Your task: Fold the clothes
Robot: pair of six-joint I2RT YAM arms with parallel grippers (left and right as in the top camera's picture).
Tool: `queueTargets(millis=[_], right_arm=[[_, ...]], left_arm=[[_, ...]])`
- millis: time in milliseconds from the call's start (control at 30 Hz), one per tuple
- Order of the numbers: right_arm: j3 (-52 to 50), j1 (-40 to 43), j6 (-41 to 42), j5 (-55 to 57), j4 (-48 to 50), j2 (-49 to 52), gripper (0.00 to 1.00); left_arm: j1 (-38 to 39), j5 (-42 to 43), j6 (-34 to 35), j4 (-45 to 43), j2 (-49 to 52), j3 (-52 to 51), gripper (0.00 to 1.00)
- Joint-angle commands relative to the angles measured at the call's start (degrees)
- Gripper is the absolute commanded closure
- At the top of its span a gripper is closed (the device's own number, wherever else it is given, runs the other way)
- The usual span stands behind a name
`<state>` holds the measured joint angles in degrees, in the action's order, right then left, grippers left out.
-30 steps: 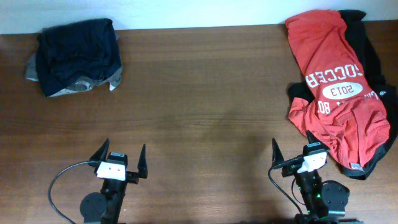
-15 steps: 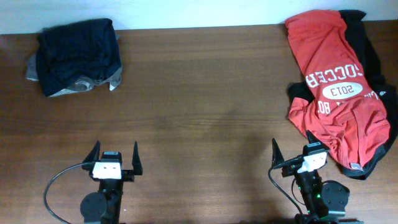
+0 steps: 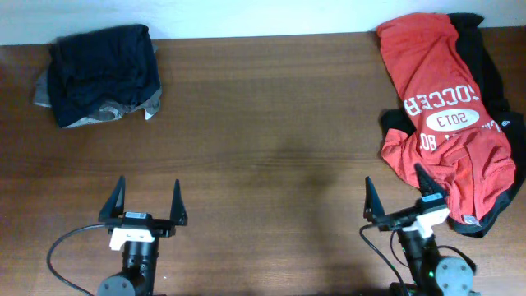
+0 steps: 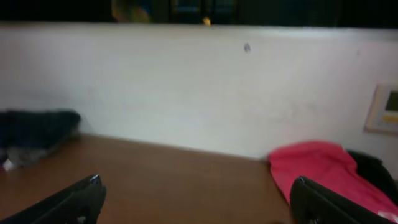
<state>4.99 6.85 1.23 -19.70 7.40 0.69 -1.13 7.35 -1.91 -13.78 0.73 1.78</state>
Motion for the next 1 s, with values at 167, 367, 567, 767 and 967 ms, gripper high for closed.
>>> queueTargets(millis=[167, 367, 567, 767, 967], right_arm=[[19.10, -0.46, -1.66, -1.09, -11.58, 5.27, 0.01], [35.60, -0.46, -1.97, -1.09, -24.87, 17.33, 0.01], [50.99, -0.46, -2.51, -1.07, -38.84, 34.16, 0.01], [62.90, -0.46, -2.51, -1.09, -51.49, 54.21, 0.01], [68.67, -0.46, -2.45, -1.20, -55.30, 72.89, 0.01]], left_arm=[[0.26, 3.28, 2.34, 8.61, 9.25, 13.64, 0.01], [0.28, 6.95, 2.34, 19.19, 27.89, 31.17, 0.01], [0.28, 13.66, 1.18, 36.41, 50.36, 53.72, 0.01], [0.28, 15.85, -4.11, 57.72, 73.07, 76.04, 0.01], [0.28, 15.80, -4.42, 62.20, 90.25, 82.47, 0.01]])
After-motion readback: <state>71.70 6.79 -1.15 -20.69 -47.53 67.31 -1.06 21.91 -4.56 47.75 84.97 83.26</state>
